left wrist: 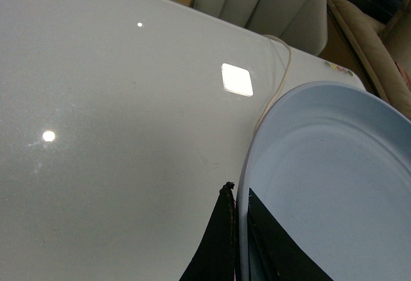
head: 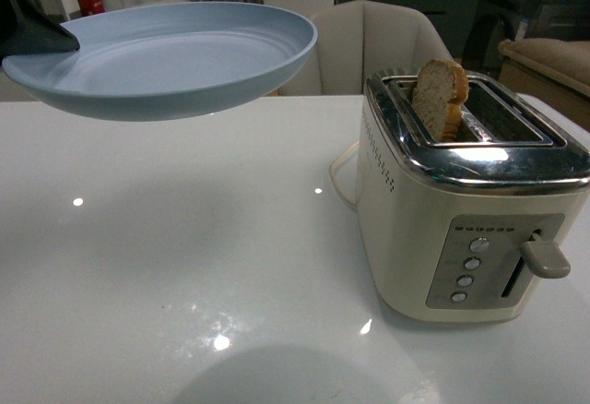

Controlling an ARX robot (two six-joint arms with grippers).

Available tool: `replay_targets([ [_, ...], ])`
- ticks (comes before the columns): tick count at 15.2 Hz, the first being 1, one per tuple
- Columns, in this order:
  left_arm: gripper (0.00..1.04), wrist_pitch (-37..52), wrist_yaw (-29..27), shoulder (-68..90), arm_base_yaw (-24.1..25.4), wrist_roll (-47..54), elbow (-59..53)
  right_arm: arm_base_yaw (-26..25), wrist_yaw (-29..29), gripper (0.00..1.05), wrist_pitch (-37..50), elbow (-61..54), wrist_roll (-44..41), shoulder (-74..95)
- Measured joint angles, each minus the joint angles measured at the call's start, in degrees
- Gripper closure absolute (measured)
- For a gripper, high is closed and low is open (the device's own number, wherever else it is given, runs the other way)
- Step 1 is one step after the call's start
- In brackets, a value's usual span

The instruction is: Left arm holds plate, right arm toasts bread

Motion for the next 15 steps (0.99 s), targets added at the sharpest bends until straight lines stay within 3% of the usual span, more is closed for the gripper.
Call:
replay_targets([
  [15, 1.02, 0.0, 0.0, 0.0, 0.0, 0.0, 0.0, 0.0, 0.0, 1.03, -3.7, -3.9, 0.0, -7.8],
])
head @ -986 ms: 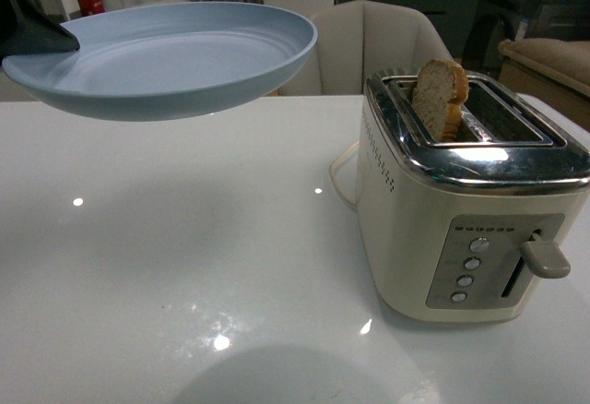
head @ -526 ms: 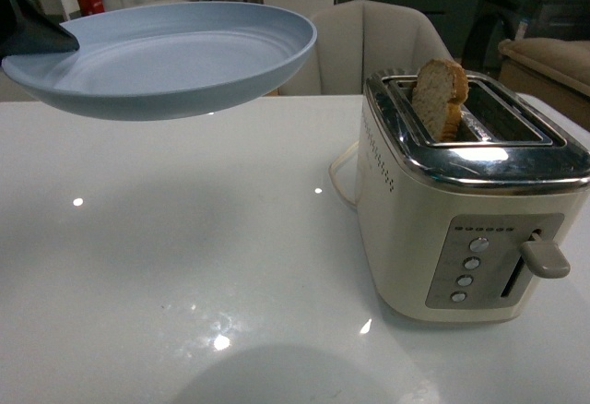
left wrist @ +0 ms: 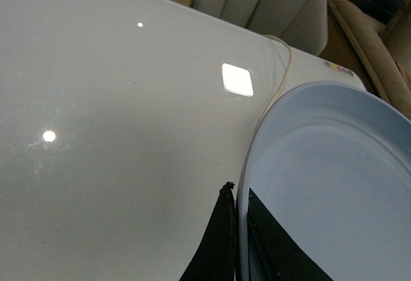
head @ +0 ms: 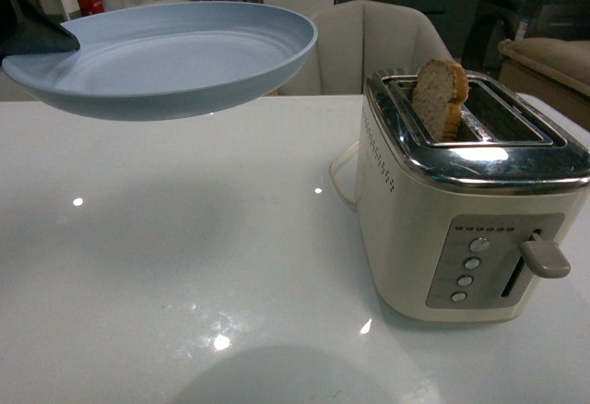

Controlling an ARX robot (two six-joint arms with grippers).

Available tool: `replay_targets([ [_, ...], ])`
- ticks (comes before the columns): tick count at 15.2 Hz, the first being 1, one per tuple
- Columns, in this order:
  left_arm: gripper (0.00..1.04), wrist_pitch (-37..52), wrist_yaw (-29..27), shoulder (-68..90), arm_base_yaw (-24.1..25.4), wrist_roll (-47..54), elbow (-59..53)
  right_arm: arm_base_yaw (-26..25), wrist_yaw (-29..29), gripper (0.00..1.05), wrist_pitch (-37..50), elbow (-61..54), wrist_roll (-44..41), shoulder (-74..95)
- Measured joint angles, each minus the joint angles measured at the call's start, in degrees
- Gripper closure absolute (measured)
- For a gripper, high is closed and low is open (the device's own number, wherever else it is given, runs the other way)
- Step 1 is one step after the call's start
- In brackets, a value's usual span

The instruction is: Left arm holds plate, right arm toasts bread

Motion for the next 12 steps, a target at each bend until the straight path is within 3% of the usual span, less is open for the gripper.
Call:
replay_targets([
  [1, 1.02, 0.0, 0.0, 0.0, 0.0, 0.0, 0.0, 0.0, -0.2, 1.03, -7.8, 0.0, 0.0, -5.4],
  [11, 1.02, 0.0, 0.1, 0.0, 0.0, 0.0, 0.0, -0.2, 0.1, 1.03, -8.9, 0.0, 0.0, -9.1],
  [12, 1.02, 0.0, 0.1, 0.0, 0.0, 0.0, 0.0, -0.2, 0.1, 0.94, -8.9, 0.0, 0.0, -9.1],
])
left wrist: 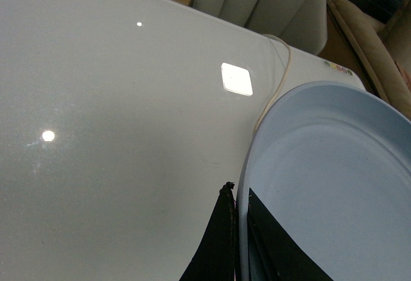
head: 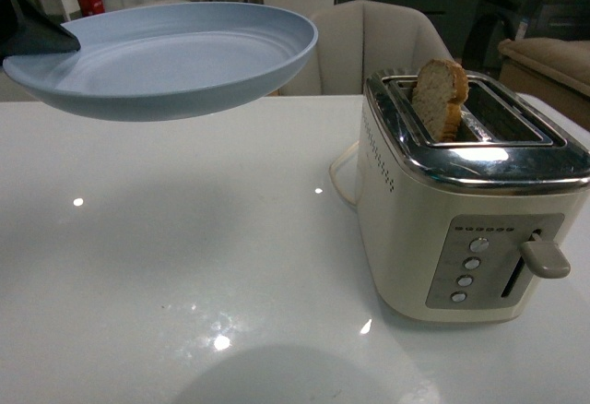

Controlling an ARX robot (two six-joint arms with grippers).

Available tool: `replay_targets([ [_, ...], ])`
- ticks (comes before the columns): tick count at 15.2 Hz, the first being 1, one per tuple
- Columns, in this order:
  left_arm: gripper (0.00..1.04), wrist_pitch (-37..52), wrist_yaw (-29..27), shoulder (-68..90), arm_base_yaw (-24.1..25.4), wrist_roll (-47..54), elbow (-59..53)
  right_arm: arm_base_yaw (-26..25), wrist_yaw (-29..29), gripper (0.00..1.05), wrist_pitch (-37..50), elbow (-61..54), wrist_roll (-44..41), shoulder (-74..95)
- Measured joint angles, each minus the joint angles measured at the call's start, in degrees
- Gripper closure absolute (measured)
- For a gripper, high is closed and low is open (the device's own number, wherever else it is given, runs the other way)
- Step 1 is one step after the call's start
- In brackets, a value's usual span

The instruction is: Left arm holds plate, right arm toasts bread

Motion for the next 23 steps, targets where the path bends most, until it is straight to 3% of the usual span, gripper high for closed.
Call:
replay_targets([
  [6, 1.02, 0.0, 0.0, 0.0, 0.0, 0.0, 0.0, 0.0, 0.0, 0.21, 0.0, 0.0, 0.0, 0.0],
  [8, 1.02, 0.0, 0.0, 0.0, 0.0, 0.0, 0.0, 0.0, 0.0, 0.05, 0.0, 0.0, 0.0, 0.0],
  [19, 1.02, 0.0, 0.0, 0.0, 0.0, 0.0, 0.0, 0.0, 0.0, 0.06, 0.0, 0.0, 0.0, 0.0],
  [21, 1.02, 5.1, -2.8, 0.0, -0.2, 9.7, -0.4, 0.0, 0.0, 0.06, 0.0, 0.0, 0.0, 0.0],
  [23, 1.02, 4.3, -2.7, 0.0, -0.2, 18.1, -0.4, 0.0, 0.0, 0.06, 0.0, 0.0, 0.0, 0.0],
])
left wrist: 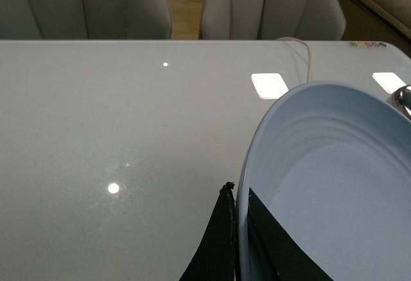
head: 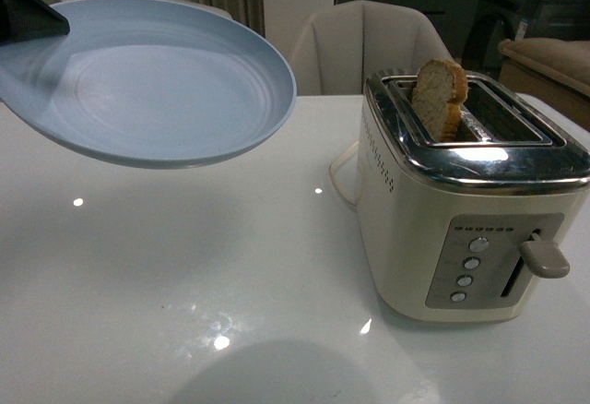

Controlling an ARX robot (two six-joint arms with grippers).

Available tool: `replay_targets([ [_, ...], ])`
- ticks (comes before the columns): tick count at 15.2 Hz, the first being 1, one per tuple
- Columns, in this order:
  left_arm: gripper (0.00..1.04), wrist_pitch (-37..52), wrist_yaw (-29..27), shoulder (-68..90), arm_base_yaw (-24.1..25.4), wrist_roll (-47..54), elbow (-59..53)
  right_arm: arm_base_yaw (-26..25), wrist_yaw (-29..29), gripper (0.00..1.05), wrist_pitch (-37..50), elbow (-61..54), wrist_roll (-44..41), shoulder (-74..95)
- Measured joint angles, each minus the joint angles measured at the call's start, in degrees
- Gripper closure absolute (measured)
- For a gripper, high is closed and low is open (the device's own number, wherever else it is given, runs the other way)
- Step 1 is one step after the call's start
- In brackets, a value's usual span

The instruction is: Left arm holds plate, right arm toasts bread

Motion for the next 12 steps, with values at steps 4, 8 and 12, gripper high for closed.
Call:
replay_targets([
  [4, 1.02, -2.6, 6.1, 1.2, 1.9, -1.4, 1.1, 0.0, 0.0, 0.06, 0.0, 0.0, 0.0, 0.0],
  [8, 1.02, -3.7, 4.9, 9.9, 6.5, -5.8, 8.5, 0.0, 0.0, 0.06, 0.0, 0.0, 0.0, 0.0],
  [12, 1.02, -4.0, 2.1, 21.0, 10.3, -7.8, 14.2, 0.0, 0.0, 0.06, 0.0, 0.0, 0.0, 0.0],
])
